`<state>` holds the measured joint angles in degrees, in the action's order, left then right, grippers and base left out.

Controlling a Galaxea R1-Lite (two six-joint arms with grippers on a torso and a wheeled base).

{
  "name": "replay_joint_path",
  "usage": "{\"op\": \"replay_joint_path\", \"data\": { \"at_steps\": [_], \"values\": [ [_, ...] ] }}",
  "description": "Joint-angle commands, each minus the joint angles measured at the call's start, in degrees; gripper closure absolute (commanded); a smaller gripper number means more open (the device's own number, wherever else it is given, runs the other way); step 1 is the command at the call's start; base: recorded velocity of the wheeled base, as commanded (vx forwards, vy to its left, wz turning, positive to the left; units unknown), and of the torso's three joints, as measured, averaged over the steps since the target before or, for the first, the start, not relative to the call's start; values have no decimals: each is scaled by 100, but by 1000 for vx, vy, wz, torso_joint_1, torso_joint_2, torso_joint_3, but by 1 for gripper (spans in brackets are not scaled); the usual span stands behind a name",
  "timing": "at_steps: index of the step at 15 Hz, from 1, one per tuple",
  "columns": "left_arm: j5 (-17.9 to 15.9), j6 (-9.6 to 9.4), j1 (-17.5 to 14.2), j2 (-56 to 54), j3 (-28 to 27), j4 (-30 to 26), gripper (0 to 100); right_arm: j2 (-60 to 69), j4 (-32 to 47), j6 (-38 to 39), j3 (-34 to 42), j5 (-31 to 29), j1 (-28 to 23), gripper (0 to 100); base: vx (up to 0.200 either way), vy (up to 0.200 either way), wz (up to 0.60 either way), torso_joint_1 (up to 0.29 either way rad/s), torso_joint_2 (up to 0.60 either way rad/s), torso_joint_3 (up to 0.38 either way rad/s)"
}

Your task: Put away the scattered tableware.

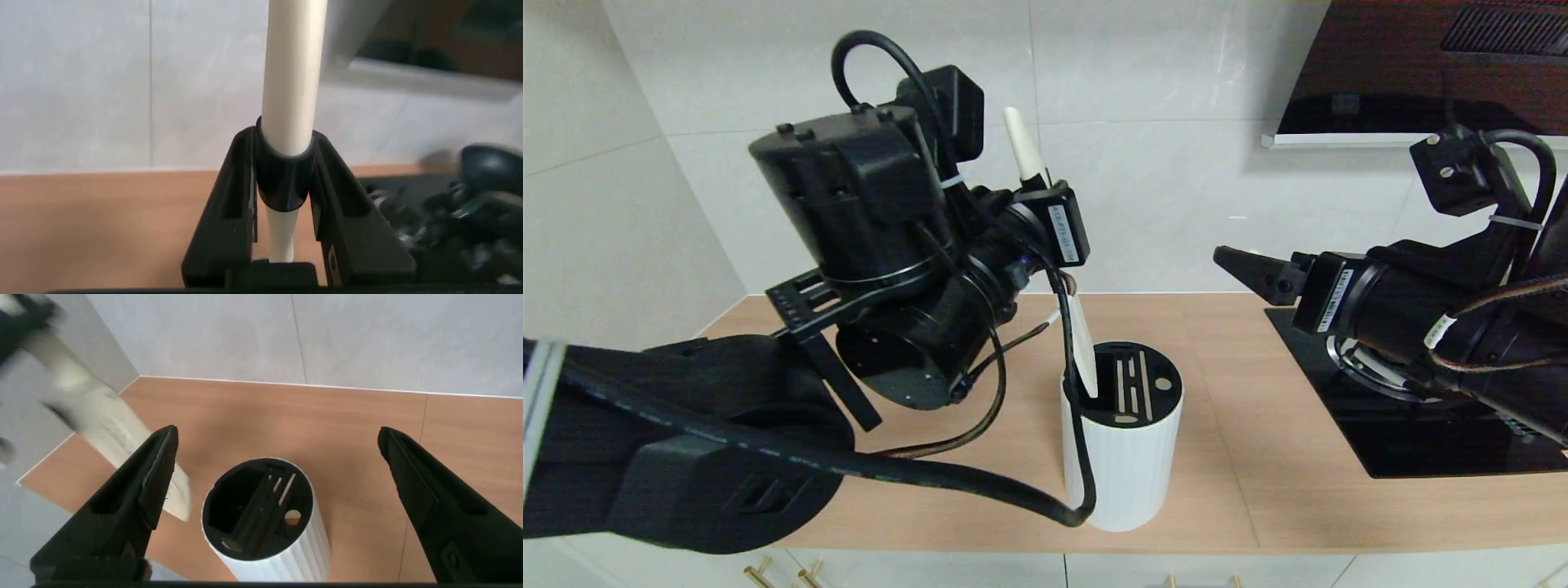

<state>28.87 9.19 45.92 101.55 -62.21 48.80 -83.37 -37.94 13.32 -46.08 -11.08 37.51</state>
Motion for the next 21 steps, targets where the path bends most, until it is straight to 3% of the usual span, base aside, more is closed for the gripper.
{"op": "replay_joint_path", "data": {
  "at_steps": [1,4,7,21],
  "values": [
    [128,-40,4,410,-2,33,100,-30,-3,-23,11,1,2,0,0,0,0,0,0,0],
    [172,-58,31,656,-11,200,100,-48,-3,-23,11,1,2,0,0,0,0,0,0,0],
    [444,-40,22,911,-248,420,100,-48,-12,-23,11,1,2,0,0,0,0,0,0,0],
    [444,-40,13,911,-362,930,100,-39,-21,-23,20,1,11,0,0,0,0,0,0,0]
  ]
}}
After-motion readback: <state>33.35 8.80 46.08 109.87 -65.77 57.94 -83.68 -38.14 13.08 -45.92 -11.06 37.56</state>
